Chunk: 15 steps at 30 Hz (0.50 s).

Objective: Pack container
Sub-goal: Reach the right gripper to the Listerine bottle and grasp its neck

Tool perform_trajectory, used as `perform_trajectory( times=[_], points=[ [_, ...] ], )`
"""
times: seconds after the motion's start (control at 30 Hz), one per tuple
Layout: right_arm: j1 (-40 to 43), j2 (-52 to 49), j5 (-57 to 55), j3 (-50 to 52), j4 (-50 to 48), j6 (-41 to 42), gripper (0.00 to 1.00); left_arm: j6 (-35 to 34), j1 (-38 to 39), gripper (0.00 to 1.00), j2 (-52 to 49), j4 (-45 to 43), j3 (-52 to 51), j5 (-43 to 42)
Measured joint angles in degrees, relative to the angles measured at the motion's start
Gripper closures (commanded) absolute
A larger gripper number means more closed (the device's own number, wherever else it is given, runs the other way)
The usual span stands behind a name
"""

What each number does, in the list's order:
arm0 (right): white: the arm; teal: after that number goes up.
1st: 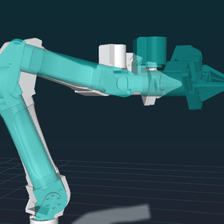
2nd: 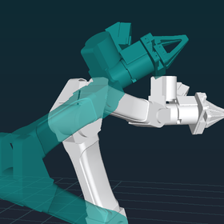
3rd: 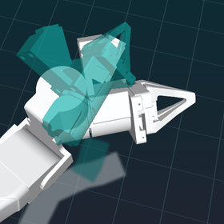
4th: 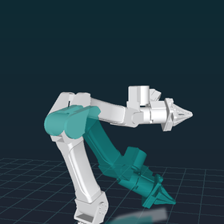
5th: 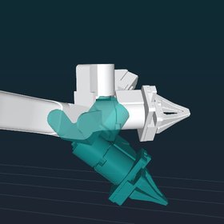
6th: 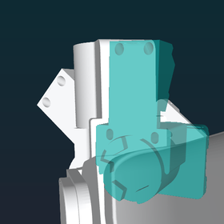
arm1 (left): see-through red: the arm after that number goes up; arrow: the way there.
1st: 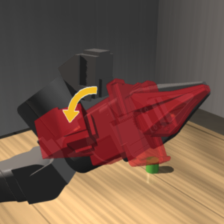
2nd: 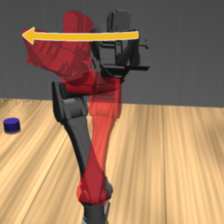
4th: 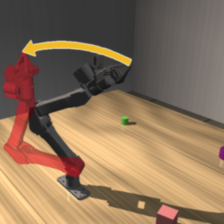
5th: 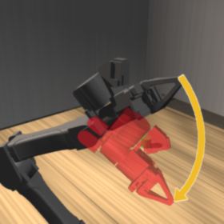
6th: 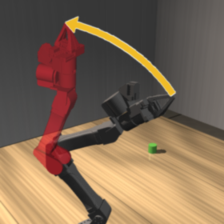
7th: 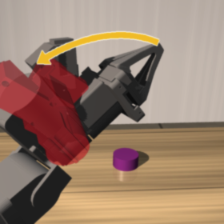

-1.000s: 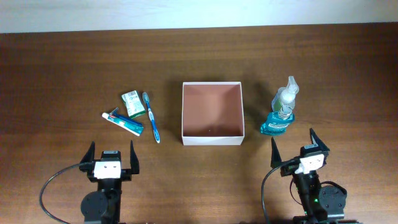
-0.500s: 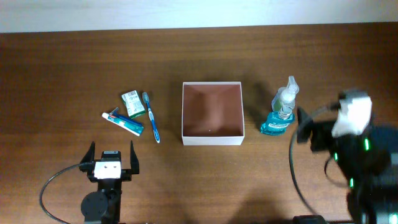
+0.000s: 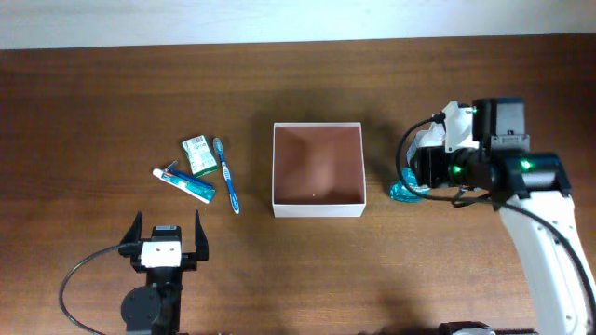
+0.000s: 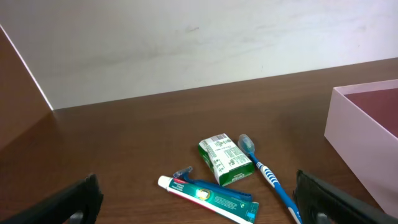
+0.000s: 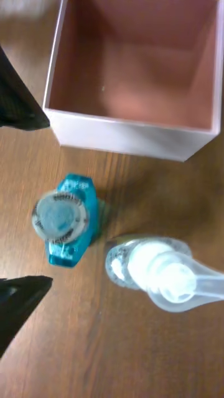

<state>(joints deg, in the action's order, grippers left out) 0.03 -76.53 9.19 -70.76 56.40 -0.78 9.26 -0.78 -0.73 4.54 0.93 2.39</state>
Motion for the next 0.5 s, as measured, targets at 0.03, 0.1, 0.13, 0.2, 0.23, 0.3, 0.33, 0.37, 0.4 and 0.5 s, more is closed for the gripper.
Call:
perform_trajectory(
  times=[0.03, 0.1, 0.13, 0.2, 0.23, 0.3, 0.33, 0.37, 0.4, 0.5],
  points=[
    [0.00, -0.20, -1.01, 0.00, 0.35, 0.72, 0.31, 0.00, 0.00, 0.01, 0.00, 0.02, 0.00, 0.00],
    [0.00, -0.24, -2.36, 0.00, 0.59, 1.44, 0.31, 0.00, 0.00, 0.01, 0.00, 0.00, 0.00, 0.00],
    [0.00, -0.24, -2.73, 0.00, 0.59, 1.90, 0.30, 0.00, 0.00, 0.01, 0.00, 0.00, 0.00, 0.00],
    [0.00, -0.24, -3.37, 0.00, 0.33, 2.27, 0.31, 0.00, 0.00, 0.01, 0.00, 0.00, 0.00, 0.00],
    [0.00, -0.24, -3.63, 0.02, -0.20, 2.32, 0.30, 0.00, 0.00, 0.01, 0.00, 0.00, 0.00, 0.00],
    [0.00, -0.15, -4.15, 1.46, -4.28, 2.40, 0.31, 0.00, 0.00, 0.01, 0.00, 0.02, 0.00, 0.00],
    [0.00, -0.15, -4.24, 2.16, -5.29, 2.43, 0.30, 0.00, 0.00, 0.01, 0.00, 0.00, 0.00, 0.00],
    [0.00, -0.13, -4.31, 3.41, -7.06, 2.49, 0.30, 0.00, 0.00, 0.01, 0.00, 0.02, 0.00, 0.00],
    [0.00, -0.15, -4.48, 5.33, -9.20, 2.49, 0.29, 0.00, 0.00, 0.01, 0.00, 0.00, 0.00, 0.00],
    [0.00, -0.15, -4.72, 8.59, -11.93, 2.45, 0.27, 0.00, 0.00, 0.01, 0.00, 0.00, 0.00, 0.00]
  ],
)
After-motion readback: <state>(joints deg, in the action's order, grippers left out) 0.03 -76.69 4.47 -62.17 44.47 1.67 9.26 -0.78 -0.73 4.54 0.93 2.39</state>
